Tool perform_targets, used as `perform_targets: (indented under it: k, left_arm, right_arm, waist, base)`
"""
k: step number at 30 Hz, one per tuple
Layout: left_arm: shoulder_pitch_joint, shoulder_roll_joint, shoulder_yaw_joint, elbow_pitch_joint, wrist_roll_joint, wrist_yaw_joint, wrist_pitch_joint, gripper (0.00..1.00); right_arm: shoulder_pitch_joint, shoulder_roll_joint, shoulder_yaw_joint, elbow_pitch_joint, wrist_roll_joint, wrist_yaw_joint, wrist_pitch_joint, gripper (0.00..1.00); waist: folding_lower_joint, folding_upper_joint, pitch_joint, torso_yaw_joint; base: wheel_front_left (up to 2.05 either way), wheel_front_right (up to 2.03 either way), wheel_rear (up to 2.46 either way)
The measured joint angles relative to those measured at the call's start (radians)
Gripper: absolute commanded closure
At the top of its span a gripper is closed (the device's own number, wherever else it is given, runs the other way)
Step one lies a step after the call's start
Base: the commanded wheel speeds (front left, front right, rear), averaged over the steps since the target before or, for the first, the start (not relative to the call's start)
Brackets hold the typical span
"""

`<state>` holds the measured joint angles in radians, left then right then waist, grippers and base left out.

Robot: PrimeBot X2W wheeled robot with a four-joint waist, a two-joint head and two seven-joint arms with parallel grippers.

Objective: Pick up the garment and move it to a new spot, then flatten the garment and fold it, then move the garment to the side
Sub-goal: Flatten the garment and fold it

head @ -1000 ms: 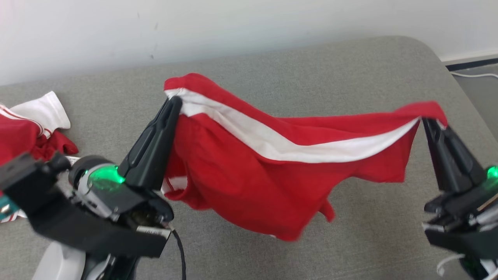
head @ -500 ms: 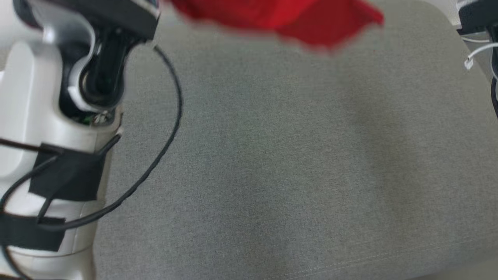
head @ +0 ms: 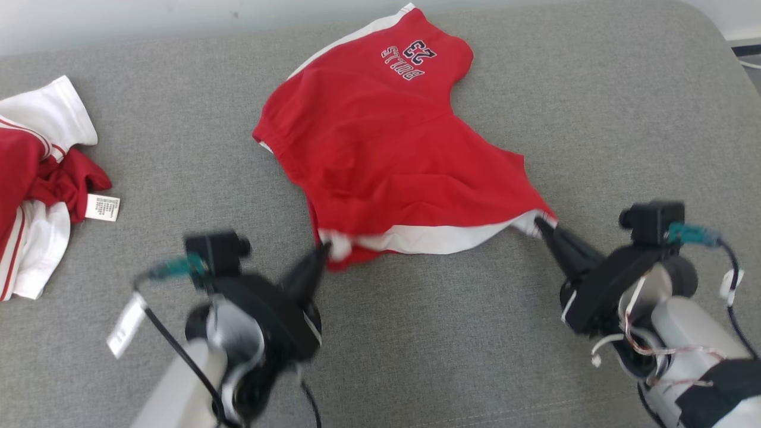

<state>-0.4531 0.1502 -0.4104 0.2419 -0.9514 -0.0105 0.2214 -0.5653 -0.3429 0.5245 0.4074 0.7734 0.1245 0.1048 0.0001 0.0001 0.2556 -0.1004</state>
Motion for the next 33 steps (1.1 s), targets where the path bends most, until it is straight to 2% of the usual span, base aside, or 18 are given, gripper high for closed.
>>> perform_targets:
  k: [6, 13, 19, 28, 33]
  left_arm:
    - [0.115, 0.005, -0.042, 0.039, 0.001, -0.04, -0.015, 1.0]
    - [0.159, 0.013, 0.031, 0.014, -0.026, -0.051, -0.102, 1.0]
    - [0.249, 0.018, 0.035, -0.061, -0.042, -0.07, -0.131, 1.0]
    - [0.461, 0.061, 0.054, -0.185, -0.049, -0.079, -0.216, 1.0]
    - [0.568, 0.075, 0.045, -0.262, -0.037, -0.079, -0.241, 1.0]
  right_arm:
    - [0.055, -0.021, 0.034, 0.009, 0.056, 0.0, 0.01, 1.0]
    - [0.115, -0.089, 0.037, -0.039, 0.074, 0.0, -0.022, 1.0]
    - [0.191, -0.134, 0.048, -0.111, 0.098, 0.0, -0.052, 1.0]
    - [0.356, -0.159, 0.055, -0.209, 0.079, -0.001, -0.149, 1.0]
    - [0.466, -0.163, 0.045, -0.273, 0.077, -0.032, -0.205, 1.0]
  waist:
    - [-0.0001, 0.0, -0.01, 0.005]
    - [-0.0002, -0.0001, -0.039, 0.011]
    - [-0.0002, -0.0001, -0.055, 0.008]
    - [-0.0002, -0.0001, -0.083, -0.002]
    - [-0.0003, -0.0001, -0.103, -0.012]
  base:
    - [0.0, 0.0, 0.0]
    - [0.0, 0.0, 0.0]
    - [0.0, 0.0, 0.0]
    - [0.0, 0.0, 0.0]
    - [0.0, 0.0, 0.0]
